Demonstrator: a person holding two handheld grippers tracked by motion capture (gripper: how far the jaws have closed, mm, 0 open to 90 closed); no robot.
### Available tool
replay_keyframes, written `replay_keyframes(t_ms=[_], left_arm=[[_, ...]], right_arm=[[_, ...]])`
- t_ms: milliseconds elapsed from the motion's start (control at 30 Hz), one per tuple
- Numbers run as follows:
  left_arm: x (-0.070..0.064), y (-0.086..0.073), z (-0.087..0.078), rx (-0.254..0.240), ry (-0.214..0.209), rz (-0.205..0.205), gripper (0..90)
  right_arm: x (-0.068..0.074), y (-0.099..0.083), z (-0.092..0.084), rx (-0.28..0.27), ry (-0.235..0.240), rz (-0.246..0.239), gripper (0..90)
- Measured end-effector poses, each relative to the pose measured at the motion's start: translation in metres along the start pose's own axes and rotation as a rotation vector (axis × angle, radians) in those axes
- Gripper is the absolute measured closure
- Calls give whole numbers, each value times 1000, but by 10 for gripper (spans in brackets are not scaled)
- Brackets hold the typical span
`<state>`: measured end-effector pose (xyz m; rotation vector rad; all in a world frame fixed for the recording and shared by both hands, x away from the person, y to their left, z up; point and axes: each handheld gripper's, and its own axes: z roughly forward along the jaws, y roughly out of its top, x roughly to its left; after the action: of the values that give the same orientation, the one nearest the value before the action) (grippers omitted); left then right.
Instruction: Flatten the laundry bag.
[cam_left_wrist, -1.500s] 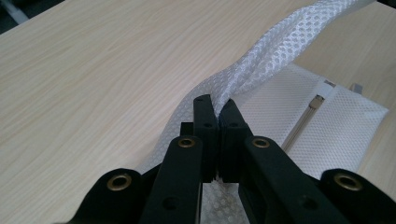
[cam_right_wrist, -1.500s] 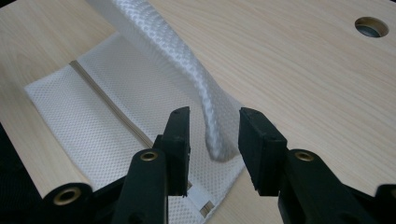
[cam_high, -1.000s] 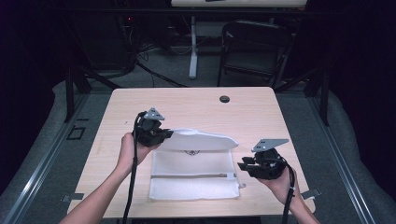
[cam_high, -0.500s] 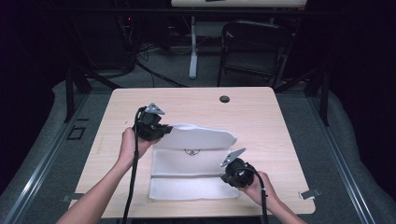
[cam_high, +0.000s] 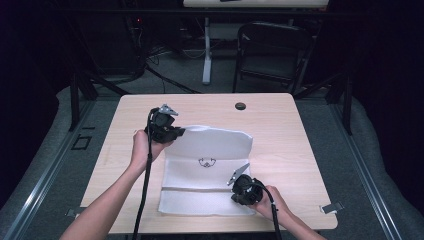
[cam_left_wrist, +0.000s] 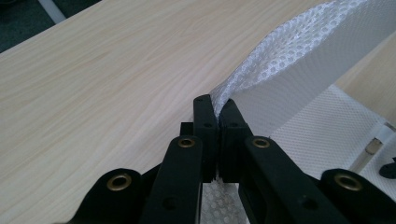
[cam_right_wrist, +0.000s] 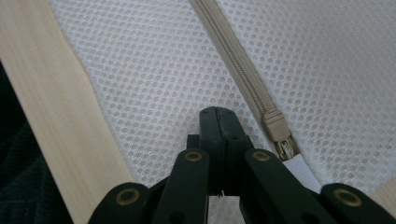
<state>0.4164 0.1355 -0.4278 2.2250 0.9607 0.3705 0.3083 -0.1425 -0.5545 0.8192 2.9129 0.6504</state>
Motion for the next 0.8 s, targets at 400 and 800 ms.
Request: replay_keyframes(t_ms=[400, 800], left_arm=[[6, 8, 7, 27, 26, 0, 888], [15, 9, 29, 52, 55, -13, 889]], right_arm=[[3, -10, -4, 23, 69, -43, 900], [1, -14, -8, 52, 76, -42, 900]])
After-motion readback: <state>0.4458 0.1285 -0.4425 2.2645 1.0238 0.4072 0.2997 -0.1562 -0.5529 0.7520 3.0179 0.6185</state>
